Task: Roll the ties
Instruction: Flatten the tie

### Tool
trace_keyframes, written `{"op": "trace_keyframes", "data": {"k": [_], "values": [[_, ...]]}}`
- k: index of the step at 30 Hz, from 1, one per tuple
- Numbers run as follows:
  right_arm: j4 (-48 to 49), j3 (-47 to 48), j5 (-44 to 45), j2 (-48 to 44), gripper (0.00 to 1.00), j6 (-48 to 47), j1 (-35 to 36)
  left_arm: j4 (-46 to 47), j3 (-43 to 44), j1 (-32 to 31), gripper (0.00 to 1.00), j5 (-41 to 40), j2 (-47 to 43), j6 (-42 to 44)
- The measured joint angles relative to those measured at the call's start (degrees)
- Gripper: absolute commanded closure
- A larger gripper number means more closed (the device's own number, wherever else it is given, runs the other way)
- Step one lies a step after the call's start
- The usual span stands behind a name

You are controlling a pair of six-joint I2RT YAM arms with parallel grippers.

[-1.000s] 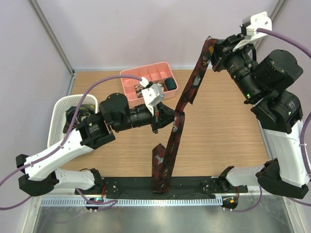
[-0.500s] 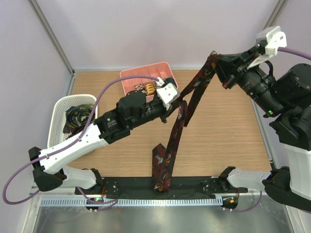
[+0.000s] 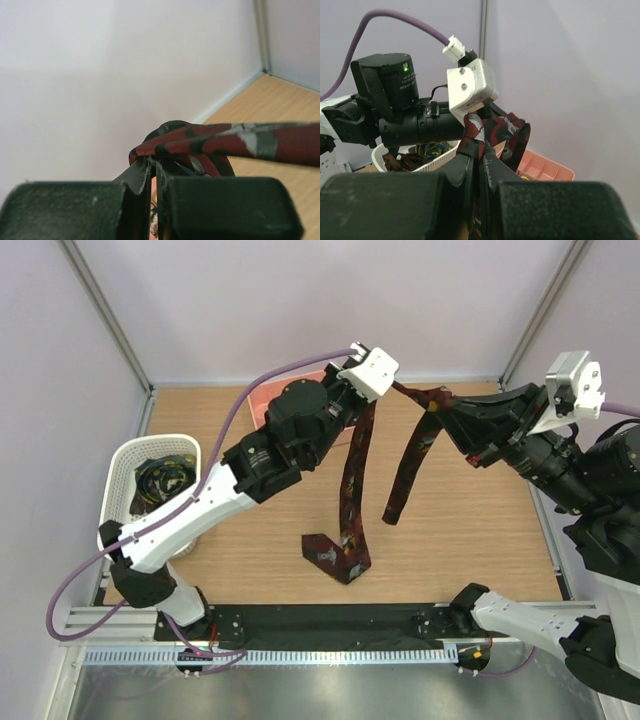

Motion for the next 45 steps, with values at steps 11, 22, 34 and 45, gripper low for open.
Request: {"op": "trace_keyframes", "data": {"k": [11,22,34,45], "values": [[6.75,-17.84,-4.87,-7.50,0.38,3.67,0.00,22.43,-11.37,1.44,1.00,0.28,-5.53,18.78],[7.13,-29.77,2.25,-12.44,0.14,5.51,0.02,21.66,-11.30,2.05,1.00,21.40,-16.15,19.47],[11.23,-22.23,-19.76,2.47,0.38,9.90,0.02,14.62,-11.28,2.05,1.00,34.69,-20.55,16.35],[14.16,-19.91,-25.51,3.02,0.30,14.53,0.42,13.62,-11.76,2.05,1.00,34.67,-20.06,15.50]]}}
